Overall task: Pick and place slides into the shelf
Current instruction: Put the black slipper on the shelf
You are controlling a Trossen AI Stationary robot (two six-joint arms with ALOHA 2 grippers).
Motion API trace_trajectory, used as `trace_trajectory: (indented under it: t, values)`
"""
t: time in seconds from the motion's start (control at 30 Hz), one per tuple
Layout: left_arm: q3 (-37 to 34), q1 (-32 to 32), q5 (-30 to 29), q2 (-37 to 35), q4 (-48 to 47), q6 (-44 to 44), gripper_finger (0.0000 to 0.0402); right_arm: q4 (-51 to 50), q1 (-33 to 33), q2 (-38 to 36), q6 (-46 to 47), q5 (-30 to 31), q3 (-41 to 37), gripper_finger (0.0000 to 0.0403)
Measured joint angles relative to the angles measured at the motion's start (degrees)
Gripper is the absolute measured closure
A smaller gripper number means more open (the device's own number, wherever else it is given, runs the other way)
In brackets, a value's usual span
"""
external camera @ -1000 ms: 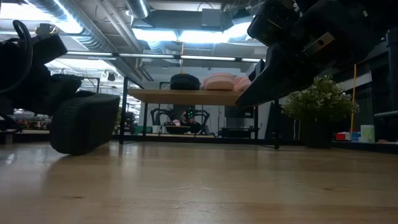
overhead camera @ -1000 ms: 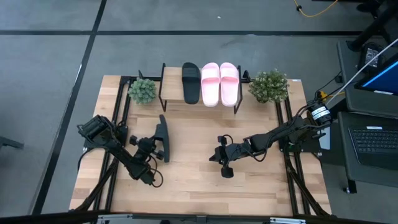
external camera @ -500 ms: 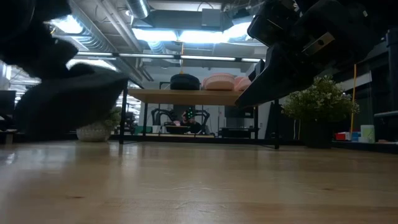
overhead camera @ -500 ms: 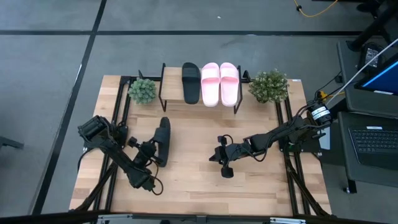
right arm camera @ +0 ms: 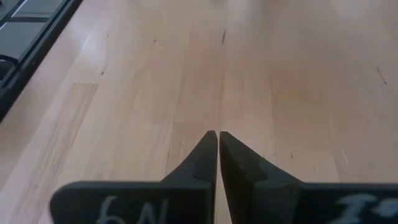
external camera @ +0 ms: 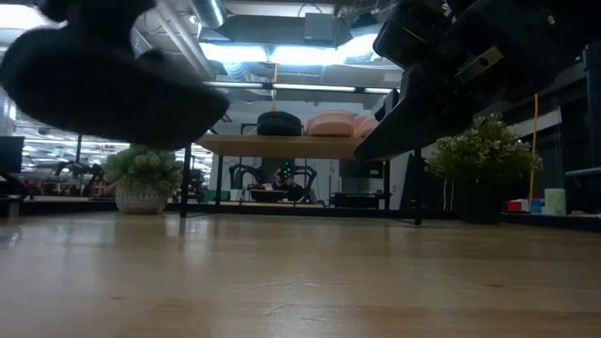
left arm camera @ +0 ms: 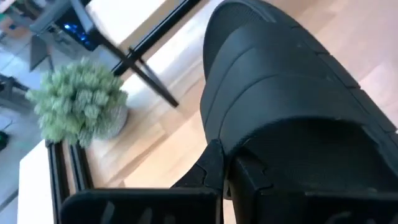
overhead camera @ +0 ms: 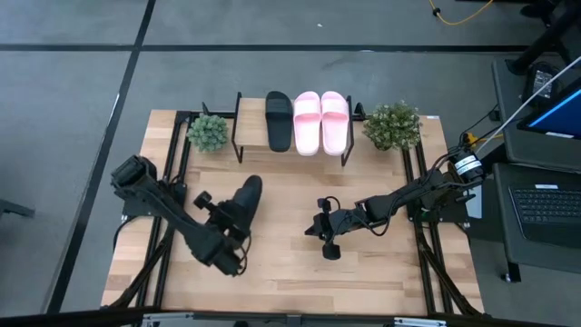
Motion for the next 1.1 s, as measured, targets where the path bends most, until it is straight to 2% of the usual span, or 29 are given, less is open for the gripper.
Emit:
trace_trajectory:
  t: [0.37, 0.7, 0.9, 1.1]
  values:
    - [11.67, 8.00, -0.33, -4.62, -0.06, 19.42, 0.0401, 0.29, 0.02, 0.04, 0.02, 0.00, 0.00, 0.0382]
    - [26.84, 16.76, -5.71, -4.66, -0.02, 42.10, 0.0401, 0.30, 0.02, 0.04, 0.53, -0.02, 0.00, 0.0382]
    - [32.37, 25.39, -7.38, -4.66, -0.02, 52.84, 0.0401, 0.29, 0.02, 0.07, 1.37, -0.02, 0.00, 0.0382]
    - [33.27, 35.24, -7.38, -4.66, -0.04, 60.97, 0.0401, 0.29, 0.02, 0.07, 1.35, -0.02, 0.00, 0.0382]
